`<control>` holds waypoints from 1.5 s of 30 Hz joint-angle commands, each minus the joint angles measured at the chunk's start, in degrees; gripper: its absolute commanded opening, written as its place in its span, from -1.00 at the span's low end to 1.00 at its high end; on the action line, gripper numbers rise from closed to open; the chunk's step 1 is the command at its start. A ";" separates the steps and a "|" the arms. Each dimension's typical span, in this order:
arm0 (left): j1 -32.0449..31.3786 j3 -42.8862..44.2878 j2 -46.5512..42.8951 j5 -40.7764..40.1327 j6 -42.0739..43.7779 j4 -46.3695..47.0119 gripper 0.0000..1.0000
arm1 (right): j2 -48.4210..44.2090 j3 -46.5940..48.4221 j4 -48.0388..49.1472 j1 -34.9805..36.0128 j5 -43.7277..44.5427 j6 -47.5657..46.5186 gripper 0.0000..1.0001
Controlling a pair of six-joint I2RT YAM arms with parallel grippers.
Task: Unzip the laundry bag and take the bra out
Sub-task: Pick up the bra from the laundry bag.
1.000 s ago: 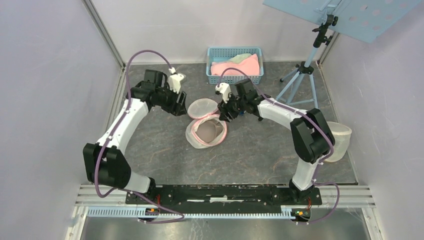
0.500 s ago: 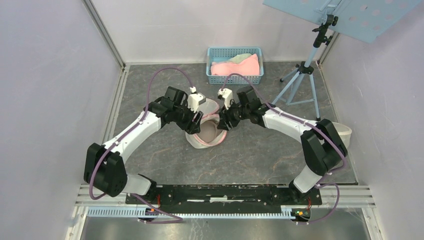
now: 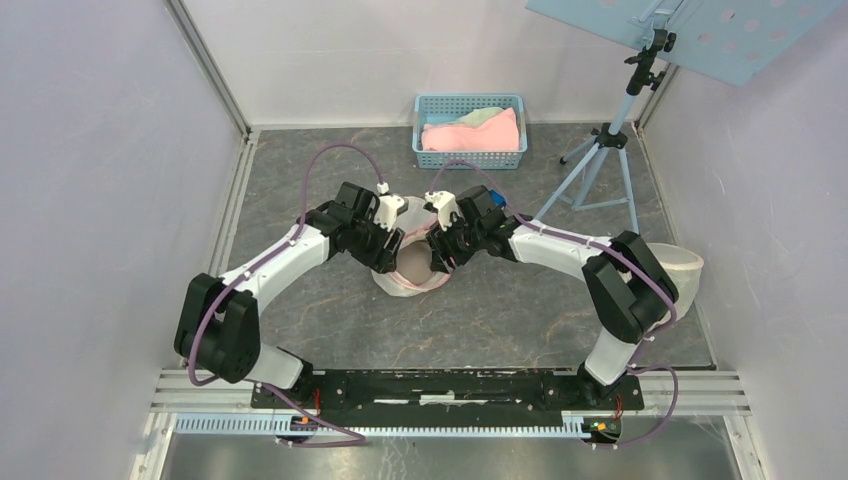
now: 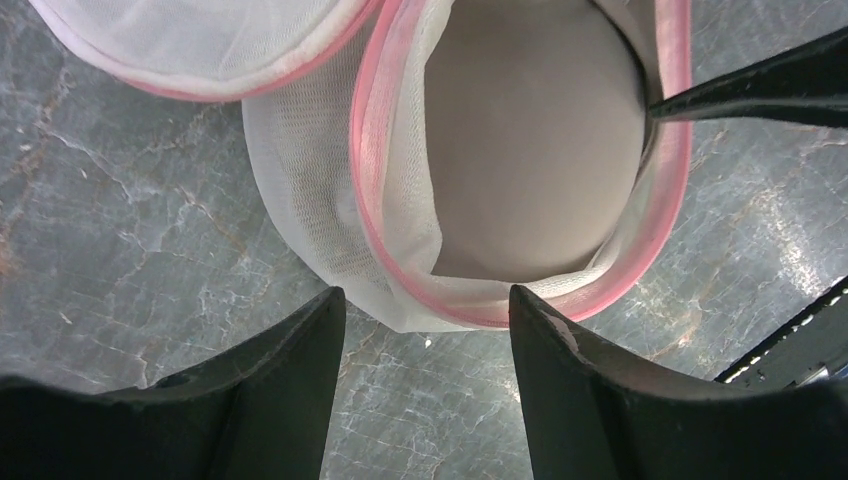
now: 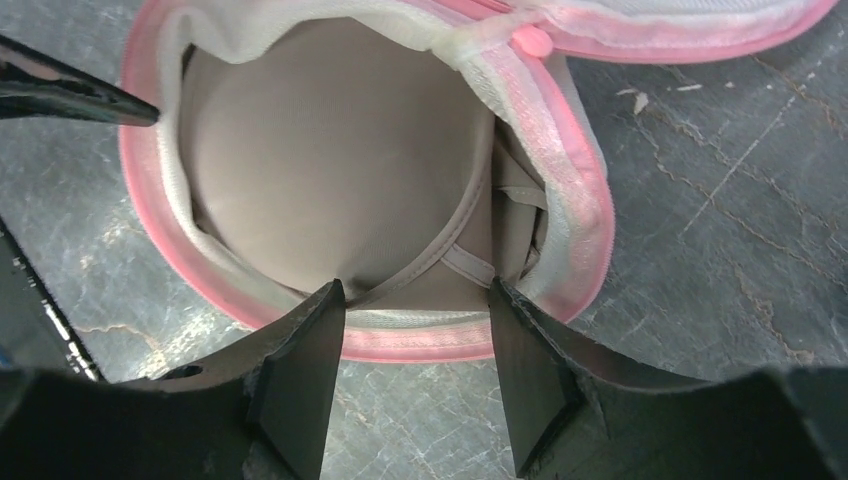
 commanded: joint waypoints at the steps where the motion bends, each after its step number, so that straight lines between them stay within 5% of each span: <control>1: -0.08 -1.33 1.17 -2.07 -3.41 2.76 0.34 | 1.44 1.33 -0.16 0.25 4.37 1.61 0.20; 7: -0.06 -2.12 2.96 -4.26 -3.67 3.21 0.32 | 2.40 2.49 -1.62 0.24 5.22 1.47 0.00; 16: 0.11 -3.20 2.54 -7.14 -3.68 3.81 0.29 | 0.92 4.35 -1.88 -0.51 1.29 1.47 -1.00; 30: 0.87 -4.52 0.24 -6.32 -1.54 5.42 0.29 | -5.92 -2.73 19.33 -3.54 -15.93 16.07 -1.00; 38: 4.57 -6.13 -14.91 9.77 -8.04 11.67 0.35 | -4.96 -5.61 23.93 -3.60 -17.67 22.30 -1.00; 45: 3.79 -7.53 -14.84 18.52 -22.34 19.99 0.38 | -3.81 -6.83 29.59 -3.59 -19.09 29.95 -1.00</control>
